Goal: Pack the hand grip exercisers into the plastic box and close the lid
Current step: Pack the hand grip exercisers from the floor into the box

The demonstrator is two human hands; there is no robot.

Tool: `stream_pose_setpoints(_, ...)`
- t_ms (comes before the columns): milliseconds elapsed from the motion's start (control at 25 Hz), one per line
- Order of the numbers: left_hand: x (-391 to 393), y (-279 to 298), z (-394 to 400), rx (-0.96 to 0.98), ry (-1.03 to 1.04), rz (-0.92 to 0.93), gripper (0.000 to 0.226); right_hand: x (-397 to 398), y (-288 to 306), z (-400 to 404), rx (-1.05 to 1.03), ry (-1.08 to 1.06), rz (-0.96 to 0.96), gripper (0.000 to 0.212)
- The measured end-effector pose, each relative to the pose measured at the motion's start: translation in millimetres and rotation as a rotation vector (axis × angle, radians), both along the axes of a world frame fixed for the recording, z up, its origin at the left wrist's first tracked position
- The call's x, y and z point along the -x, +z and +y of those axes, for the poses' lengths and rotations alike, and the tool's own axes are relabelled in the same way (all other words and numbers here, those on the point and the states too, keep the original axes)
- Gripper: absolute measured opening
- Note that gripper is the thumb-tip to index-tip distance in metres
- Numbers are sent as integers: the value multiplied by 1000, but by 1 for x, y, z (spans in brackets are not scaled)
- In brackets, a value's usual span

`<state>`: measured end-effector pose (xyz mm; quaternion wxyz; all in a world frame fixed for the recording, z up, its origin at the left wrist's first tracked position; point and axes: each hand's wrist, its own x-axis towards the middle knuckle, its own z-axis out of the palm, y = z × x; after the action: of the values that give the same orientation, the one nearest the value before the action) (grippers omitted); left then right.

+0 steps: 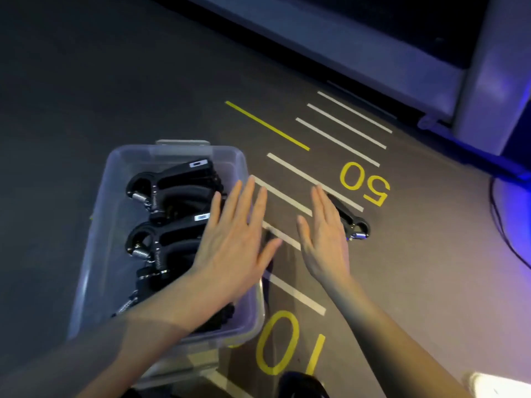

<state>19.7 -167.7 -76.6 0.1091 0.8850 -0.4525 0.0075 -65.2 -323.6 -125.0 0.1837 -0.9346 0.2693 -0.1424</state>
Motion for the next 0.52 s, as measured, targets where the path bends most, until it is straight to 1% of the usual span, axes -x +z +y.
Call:
stream_pose_setpoints(120,22,6,-27,-91,-77,-14,76,35,-29,-34,-16,-182,171,60)
stream_pose_setpoints(200,24,0,-38,-142,-62,0,81,49,-44,-55,-26,-229,302,61)
stream_pose_setpoints(280,19,-8,-44,-193,-19,-20,85,56,-58,-76,-48,-218,436,62)
stream_pose_setpoints(400,15,-19,-50,-280,23,1,85,58,-77,-101,-169,-167,585,63)
stream_pose_setpoints(440,15,-21,-52,-286,32,21,84,55,-81,-108,-198,-149,631,64)
stream_pose_setpoints(520,16,-28,-56,-273,41,33,84,49,-85,-118,-182,-117,708,63)
